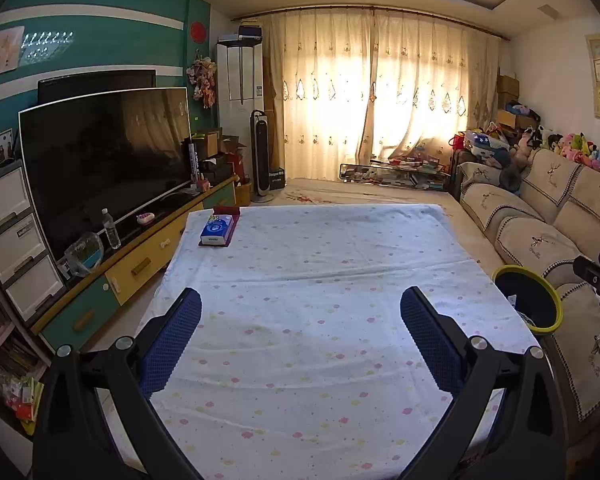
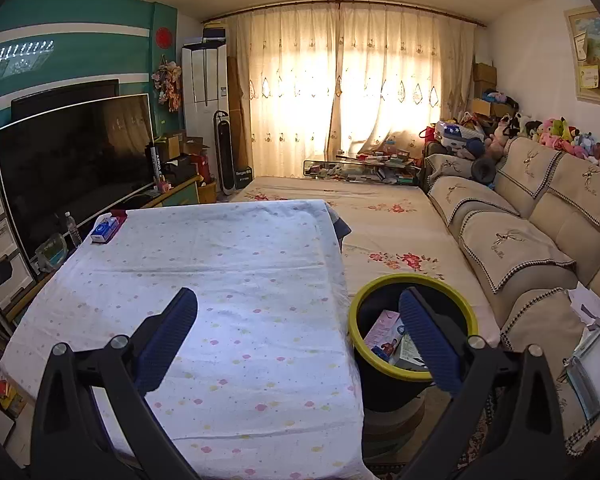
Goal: Collect trash
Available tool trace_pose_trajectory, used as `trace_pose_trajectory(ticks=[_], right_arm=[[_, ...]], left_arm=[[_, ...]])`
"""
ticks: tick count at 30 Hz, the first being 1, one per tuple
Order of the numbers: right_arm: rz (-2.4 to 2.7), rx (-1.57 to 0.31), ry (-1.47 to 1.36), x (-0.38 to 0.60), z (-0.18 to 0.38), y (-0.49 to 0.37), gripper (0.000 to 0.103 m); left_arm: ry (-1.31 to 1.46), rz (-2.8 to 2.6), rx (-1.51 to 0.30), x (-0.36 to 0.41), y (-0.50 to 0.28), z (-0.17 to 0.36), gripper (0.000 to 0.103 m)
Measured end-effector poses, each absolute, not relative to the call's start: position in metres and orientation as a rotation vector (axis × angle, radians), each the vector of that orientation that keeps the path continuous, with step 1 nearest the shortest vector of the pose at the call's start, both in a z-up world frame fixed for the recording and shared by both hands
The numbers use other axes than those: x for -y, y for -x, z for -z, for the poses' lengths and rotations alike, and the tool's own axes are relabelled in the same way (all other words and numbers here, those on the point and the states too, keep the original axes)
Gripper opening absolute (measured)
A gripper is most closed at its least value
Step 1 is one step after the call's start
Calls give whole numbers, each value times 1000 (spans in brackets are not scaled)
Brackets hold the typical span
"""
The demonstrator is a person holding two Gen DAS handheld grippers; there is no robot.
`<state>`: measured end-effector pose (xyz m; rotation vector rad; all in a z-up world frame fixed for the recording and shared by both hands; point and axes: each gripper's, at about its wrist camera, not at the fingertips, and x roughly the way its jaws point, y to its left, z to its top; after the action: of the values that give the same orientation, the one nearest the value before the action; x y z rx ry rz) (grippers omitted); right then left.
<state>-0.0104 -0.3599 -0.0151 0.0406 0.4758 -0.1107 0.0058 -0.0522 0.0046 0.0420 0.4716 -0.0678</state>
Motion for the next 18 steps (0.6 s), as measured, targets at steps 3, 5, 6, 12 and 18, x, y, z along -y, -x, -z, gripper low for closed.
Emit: trace_pose_trajectory(ticks=[3,5,6,12,18], right_arm=[[112,-475,-36,359,17,15,96],[110,-474,-37,359,18,16,96],[106,-472,-39,359,18,18,96],[99,-478,-42,358,18,18,96],[93,-488,-46,359,19,11,96]], left_arm=[[-38,71,-466,51,3,-4,98],[-37,68,-462,50,8,-4,98],[-35,68,-460,50,9,-4,98],[-36,69,-462,50,8,-4,98],[-33,64,-464,52,1,-7,98]])
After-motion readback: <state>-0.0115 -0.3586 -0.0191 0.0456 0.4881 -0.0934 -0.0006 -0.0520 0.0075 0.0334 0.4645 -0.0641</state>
